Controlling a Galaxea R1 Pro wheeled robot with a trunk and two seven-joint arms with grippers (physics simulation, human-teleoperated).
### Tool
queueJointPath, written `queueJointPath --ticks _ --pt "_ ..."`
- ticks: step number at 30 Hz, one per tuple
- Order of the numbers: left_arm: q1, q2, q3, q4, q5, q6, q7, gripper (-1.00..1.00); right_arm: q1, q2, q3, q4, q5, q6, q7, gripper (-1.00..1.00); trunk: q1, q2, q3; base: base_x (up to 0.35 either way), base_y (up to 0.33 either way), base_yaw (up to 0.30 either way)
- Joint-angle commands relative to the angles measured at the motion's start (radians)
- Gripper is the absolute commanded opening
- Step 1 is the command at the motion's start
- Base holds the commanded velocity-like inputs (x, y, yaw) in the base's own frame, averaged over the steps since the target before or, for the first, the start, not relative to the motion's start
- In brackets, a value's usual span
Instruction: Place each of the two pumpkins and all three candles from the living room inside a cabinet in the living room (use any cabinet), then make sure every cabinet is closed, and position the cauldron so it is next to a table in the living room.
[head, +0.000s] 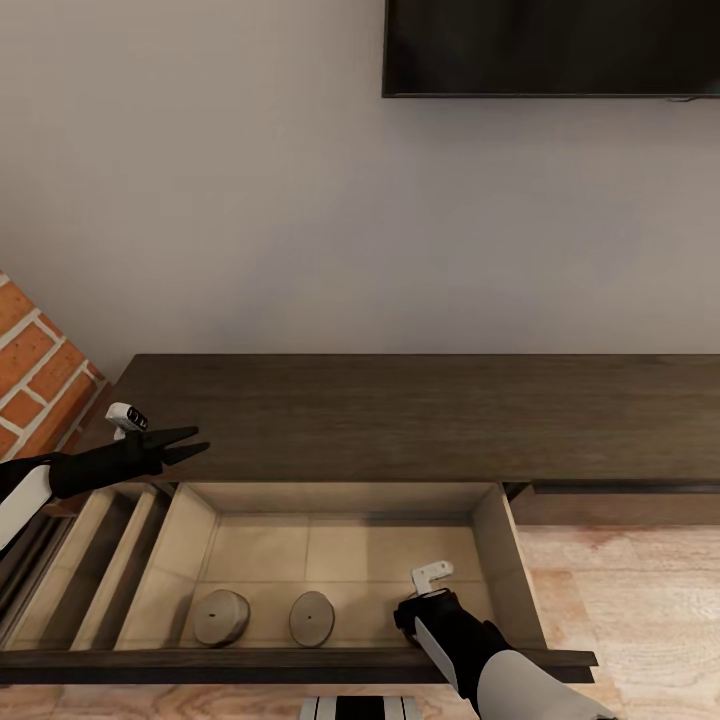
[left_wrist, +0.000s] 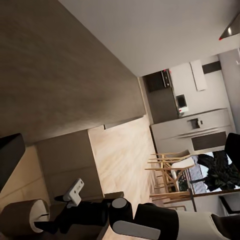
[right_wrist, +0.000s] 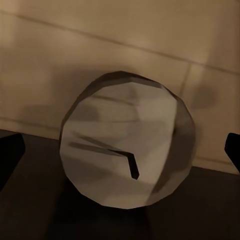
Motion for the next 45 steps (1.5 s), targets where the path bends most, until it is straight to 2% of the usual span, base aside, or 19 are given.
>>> queueJointPath --ticks 1,12,18,22,26,28,45 --pt "0.0 0.0 0.0 0.0 0.0 0.0 0.001 1.0 0.0 0.0 0.0 0.0 0.0 0.0 0.0 1.0 0.0 0.0 0.0 0.0 0.0 0.0" --pt "0.0 0.0 0.001 -0.007 0.001 -0.001 0.001 1.0 0.0 0.001 0.0 0.0 0.0 0.003 0.002 1.0 0.0 0.0 0.0 0.0 0.0 0.0" --pt "0.0 0.0 0.014 -0.009 -0.002 -0.002 0.004 1.0 0.0 0.003 0.001 0.0 0.0 0.004 0.003 1.0 0.0 0.0 0.0 0.0 0.0 0.0" --pt "0.0 -0.003 0.023 -0.012 -0.005 -0.002 0.005 1.0 0.0 0.003 0.001 -0.001 -0.001 0.004 0.003 1.0 -0.015 0.028 0.013 0.0 0.0 0.0" --pt "0.0 -0.029 0.029 -0.014 -0.007 -0.002 0.005 1.0 0.0 0.003 0.001 -0.002 -0.001 0.005 0.002 1.0 -0.031 0.056 0.025 0.0 0.0 0.0" --pt "0.0 -0.032 0.031 -0.014 -0.008 -0.002 0.006 1.0 0.0 0.003 0.002 -0.002 0.0 0.005 0.002 1.0 -0.038 0.07 0.031 0.0 0.0 0.0" --pt "0.0 -0.035 0.031 -0.017 -0.008 -0.002 0.006 1.0 0.0 0.003 0.002 -0.002 0.0 0.005 0.002 1.0 -0.104 0.189 0.085 0.0 0.0 0.0"
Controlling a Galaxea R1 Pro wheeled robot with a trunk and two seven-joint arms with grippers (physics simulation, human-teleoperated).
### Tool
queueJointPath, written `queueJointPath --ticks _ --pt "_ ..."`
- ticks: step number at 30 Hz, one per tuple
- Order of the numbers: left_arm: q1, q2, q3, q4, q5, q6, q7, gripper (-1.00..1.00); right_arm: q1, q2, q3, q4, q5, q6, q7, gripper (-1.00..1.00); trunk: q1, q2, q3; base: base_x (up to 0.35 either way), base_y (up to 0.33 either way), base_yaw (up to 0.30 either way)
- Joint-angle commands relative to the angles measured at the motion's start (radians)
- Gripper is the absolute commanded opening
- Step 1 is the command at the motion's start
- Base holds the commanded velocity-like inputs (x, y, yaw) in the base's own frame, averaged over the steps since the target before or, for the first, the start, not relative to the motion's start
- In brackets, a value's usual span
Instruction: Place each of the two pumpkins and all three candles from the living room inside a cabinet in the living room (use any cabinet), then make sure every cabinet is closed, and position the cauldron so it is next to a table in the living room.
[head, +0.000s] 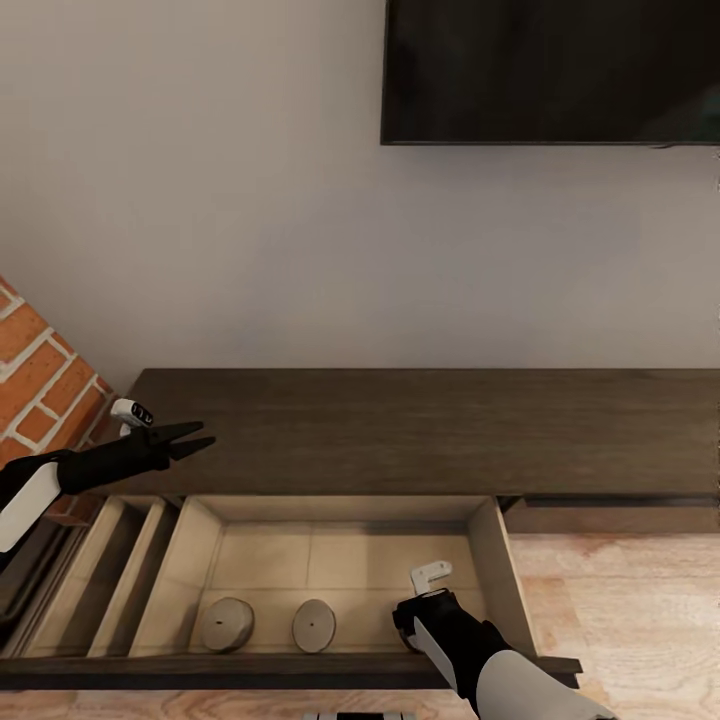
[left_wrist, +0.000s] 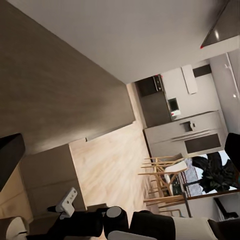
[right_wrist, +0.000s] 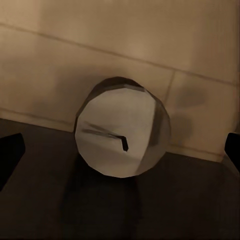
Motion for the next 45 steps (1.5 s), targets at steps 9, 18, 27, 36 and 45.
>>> queueJointPath --ticks 9,18,27,36,45 --pt "0.0 0.001 0.001 -0.001 0.0 0.0 -0.001 1.0 0.0 0.0 0.001 -0.001 0.0 -0.001 0.0 1.0 -0.035 0.063 0.028 0.0 0.0 0.0" --pt "0.0 0.002 0.001 -0.001 0.0 0.0 -0.001 1.0 0.0 -0.001 0.001 -0.002 0.001 -0.001 0.0 1.0 -0.069 0.126 0.056 0.0 0.0 0.0" --pt "0.0 0.004 0.001 -0.001 0.0 0.0 -0.001 1.0 0.0 -0.002 0.001 -0.007 0.001 -0.002 0.0 1.0 -0.104 0.189 0.085 0.0 0.0 0.0" --pt "0.0 0.008 0.002 -0.001 0.0 0.001 -0.003 1.0 0.0 -0.004 -0.006 -0.084 -0.001 0.001 0.07 1.0 -0.138 0.252 0.113 0.0 0.0 0.0" --pt "0.0 0.01 0.003 0.0 0.0 0.001 -0.003 1.0 0.0 -0.016 -0.008 -0.106 0.0 0.081 0.349 1.0 -0.169 0.308 0.138 0.0 0.0 0.0"
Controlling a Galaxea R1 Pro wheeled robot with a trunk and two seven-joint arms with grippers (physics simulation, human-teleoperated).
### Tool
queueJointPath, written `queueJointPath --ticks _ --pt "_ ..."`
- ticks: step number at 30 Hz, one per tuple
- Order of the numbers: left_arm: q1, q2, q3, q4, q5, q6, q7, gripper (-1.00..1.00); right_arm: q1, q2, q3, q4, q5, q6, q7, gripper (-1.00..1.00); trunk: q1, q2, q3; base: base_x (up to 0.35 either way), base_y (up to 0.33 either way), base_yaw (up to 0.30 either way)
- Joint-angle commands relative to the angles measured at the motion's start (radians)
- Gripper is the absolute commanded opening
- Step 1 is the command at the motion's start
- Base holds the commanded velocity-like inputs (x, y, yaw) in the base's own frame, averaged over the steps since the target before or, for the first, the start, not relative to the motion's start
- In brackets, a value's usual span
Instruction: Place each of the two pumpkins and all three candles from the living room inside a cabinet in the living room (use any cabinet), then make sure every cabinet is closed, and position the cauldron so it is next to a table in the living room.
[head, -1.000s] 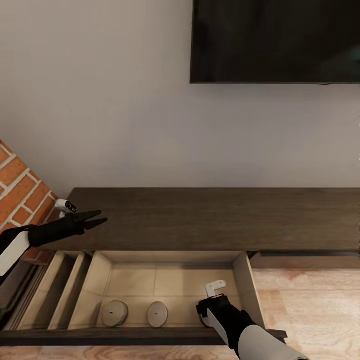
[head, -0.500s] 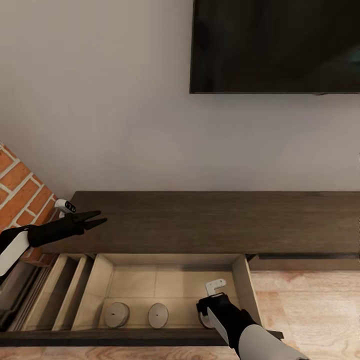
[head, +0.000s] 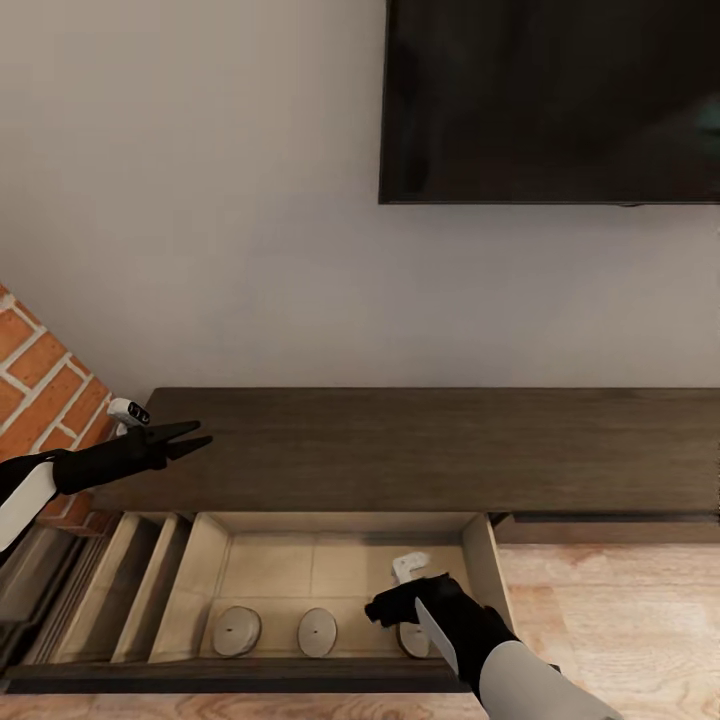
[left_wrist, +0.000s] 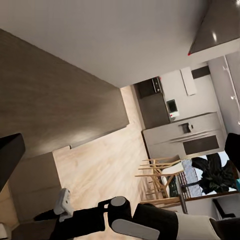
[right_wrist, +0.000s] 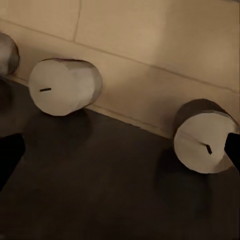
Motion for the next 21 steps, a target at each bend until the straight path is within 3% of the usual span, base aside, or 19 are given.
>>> queueJointPath --ticks 1,2,8,9,10,11,16,18,21 --pt "0.0 0.0 0.0 0.0 0.0 0.0 0.0 1.0 0.0 -0.007 0.0 -0.002 0.001 0.022 0.054 1.0 0.0 0.0 0.0 0.0 0.0 0.0" --pt "0.0 0.0 0.0 0.001 0.0 0.0 0.0 1.0 0.0 -0.016 0.0 -0.003 0.002 0.06 0.163 1.0 0.0 0.0 0.0 0.0 0.0 0.0" --pt "0.0 0.0 0.0 0.001 0.0 0.0 0.0 1.0 0.0 -0.021 0.0 -0.01 0.003 0.115 0.294 1.0 0.0 0.0 0.0 0.0 0.0 0.0" --pt "0.0 0.0 0.0 0.001 0.0 0.0 0.0 1.0 0.0 -0.025 0.002 -0.021 0.003 0.129 0.348 1.0 0.0 0.0 0.0 0.0 0.0 0.0" --pt "0.0 0.0 0.0 0.001 0.0 0.0 0.0 1.0 0.0 -0.042 0.004 -0.042 0.003 0.138 0.453 1.0 0.0 0.0 0.0 0.0 0.0 0.0" --pt "0.0 0.0 0.0 0.001 0.0 0.0 0.0 1.0 0.0 -0.054 0.005 -0.049 0.003 0.14 0.508 1.0 0.0 0.0 0.0 0.0 0.0 0.0" --pt "0.0 0.0 0.0 0.001 0.0 0.0 0.0 1.0 0.0 -0.1 0.004 -0.061 0.003 0.144 0.726 1.0 0.0 0.0 0.0 0.0 0.0 0.0" --pt "0.0 0.0 0.0 0.001 0.0 0.0 0.0 1.0 0.0 -0.122 0.003 -0.085 0.003 0.141 0.853 1.0 0.0 0.0 0.0 0.0 0.0 0.0" --pt "0.0 0.0 0.0 0.001 -0.001 0.0 0.0 1.0 0.0 -0.152 0.003 -0.13 0.001 0.137 0.966 1.0 0.0 0.0 0.0 0.0 0.0 0.0"
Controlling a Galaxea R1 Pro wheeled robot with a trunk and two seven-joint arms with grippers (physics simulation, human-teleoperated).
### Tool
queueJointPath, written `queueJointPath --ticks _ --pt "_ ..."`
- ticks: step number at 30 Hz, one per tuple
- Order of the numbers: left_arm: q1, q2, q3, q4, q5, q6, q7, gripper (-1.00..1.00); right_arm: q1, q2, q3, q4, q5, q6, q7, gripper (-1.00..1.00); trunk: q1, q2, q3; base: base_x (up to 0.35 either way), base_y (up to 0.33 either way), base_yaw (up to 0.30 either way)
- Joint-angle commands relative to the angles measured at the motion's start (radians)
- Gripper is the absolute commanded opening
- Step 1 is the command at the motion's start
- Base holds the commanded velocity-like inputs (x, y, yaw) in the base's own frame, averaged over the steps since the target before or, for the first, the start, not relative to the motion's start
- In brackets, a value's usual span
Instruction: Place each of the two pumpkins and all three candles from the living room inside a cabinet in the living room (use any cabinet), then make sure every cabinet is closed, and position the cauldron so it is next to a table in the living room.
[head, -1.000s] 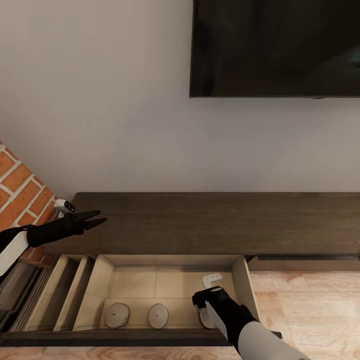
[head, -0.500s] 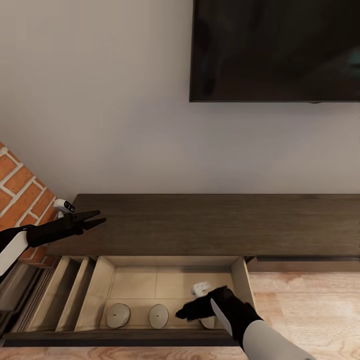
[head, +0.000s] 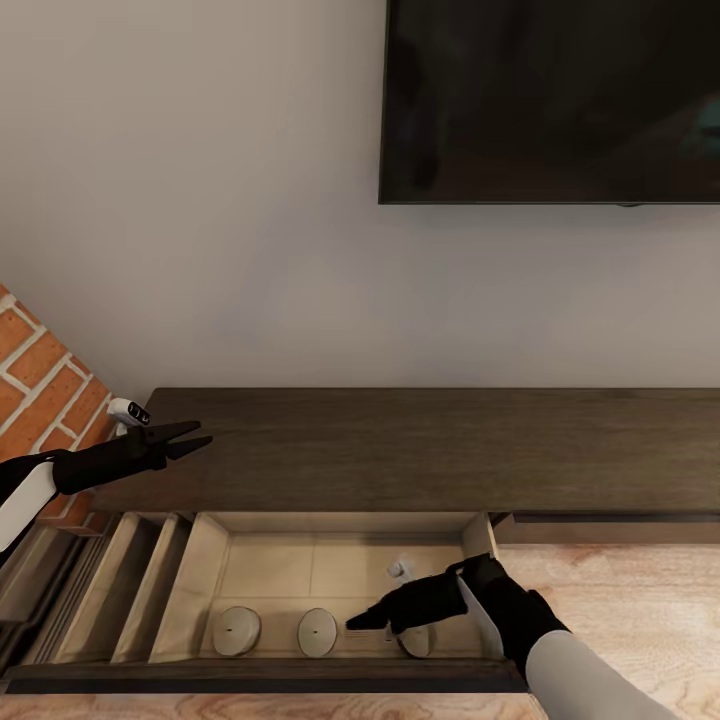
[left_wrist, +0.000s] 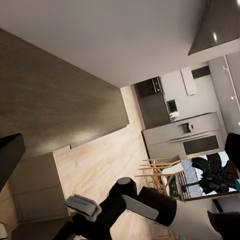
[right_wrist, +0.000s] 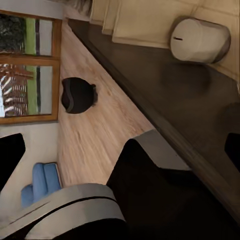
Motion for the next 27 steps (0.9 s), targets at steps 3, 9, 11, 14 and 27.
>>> queueJointPath --ticks 3,9,11,14,27 --pt "0.0 0.0 0.0 0.0 0.0 0.0 0.0 1.0 0.0 -0.013 -0.001 -0.015 0.001 -0.001 0.084 1.0 0.0 0.0 0.0 0.0 0.0 0.0" --pt "0.0 -0.001 -0.001 0.0 -0.001 0.0 0.0 1.0 0.0 -0.035 -0.002 -0.024 -0.001 -0.002 0.185 1.0 0.0 0.0 0.0 0.0 0.0 0.0" --pt "0.0 -0.001 -0.001 0.0 -0.001 0.0 0.0 1.0 0.0 -0.045 -0.003 -0.037 -0.001 -0.003 0.226 1.0 0.0 0.0 0.0 0.0 0.0 0.0" --pt "0.0 -0.002 -0.001 0.0 -0.001 0.0 0.0 1.0 0.0 -0.053 -0.005 -0.056 -0.001 -0.003 0.255 1.0 -0.004 0.007 0.003 -0.042 0.028 0.0" --pt "0.0 -0.003 -0.002 0.0 -0.001 0.0 0.0 1.0 0.0 -0.056 -0.008 -0.068 -0.001 -0.002 0.266 1.0 -0.054 0.098 0.044 -0.173 0.135 0.0"
